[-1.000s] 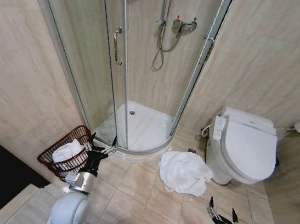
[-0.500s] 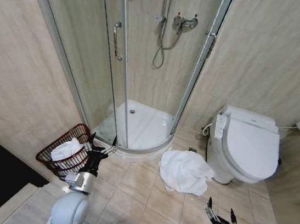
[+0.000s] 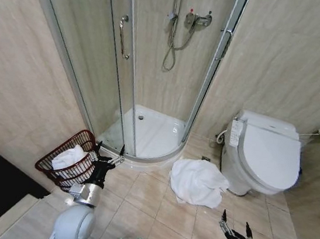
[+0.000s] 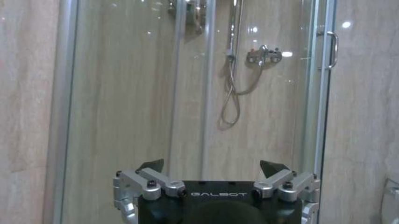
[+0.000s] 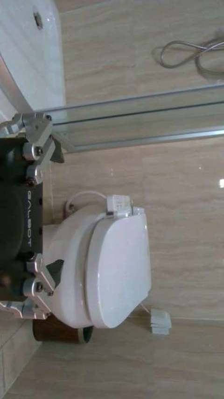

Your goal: Discard the used towel into the hamper.

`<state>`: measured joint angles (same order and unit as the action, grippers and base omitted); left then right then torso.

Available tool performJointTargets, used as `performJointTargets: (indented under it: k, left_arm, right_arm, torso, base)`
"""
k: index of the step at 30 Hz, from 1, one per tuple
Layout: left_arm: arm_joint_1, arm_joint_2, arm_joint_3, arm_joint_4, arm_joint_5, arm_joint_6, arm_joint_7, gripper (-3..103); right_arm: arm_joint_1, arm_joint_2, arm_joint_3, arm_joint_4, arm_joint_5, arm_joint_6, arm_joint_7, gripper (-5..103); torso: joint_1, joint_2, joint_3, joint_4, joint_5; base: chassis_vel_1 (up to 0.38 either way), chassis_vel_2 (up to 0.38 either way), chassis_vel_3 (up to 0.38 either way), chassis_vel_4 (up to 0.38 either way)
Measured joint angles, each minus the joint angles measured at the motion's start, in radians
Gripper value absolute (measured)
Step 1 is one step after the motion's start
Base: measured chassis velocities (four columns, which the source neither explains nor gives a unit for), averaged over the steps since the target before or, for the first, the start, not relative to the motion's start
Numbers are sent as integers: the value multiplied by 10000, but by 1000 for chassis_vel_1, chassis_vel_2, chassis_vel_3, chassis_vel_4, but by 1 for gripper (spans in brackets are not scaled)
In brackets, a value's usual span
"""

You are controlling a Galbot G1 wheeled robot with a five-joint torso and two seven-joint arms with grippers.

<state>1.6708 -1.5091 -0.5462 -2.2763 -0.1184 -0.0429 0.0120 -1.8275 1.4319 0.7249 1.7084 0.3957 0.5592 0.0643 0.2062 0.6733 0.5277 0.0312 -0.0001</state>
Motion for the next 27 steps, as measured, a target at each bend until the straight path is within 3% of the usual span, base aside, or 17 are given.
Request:
performJointTargets:
  k: [27]
  left_arm:
    - [0, 0, 2, 0, 0, 0, 0, 100]
  right_arm:
    - [191, 16, 2, -237, 14, 142, -85, 100]
  torso:
    - [-431, -1039, -604, 0, 1]
  base:
    - [-24, -24, 24, 21]
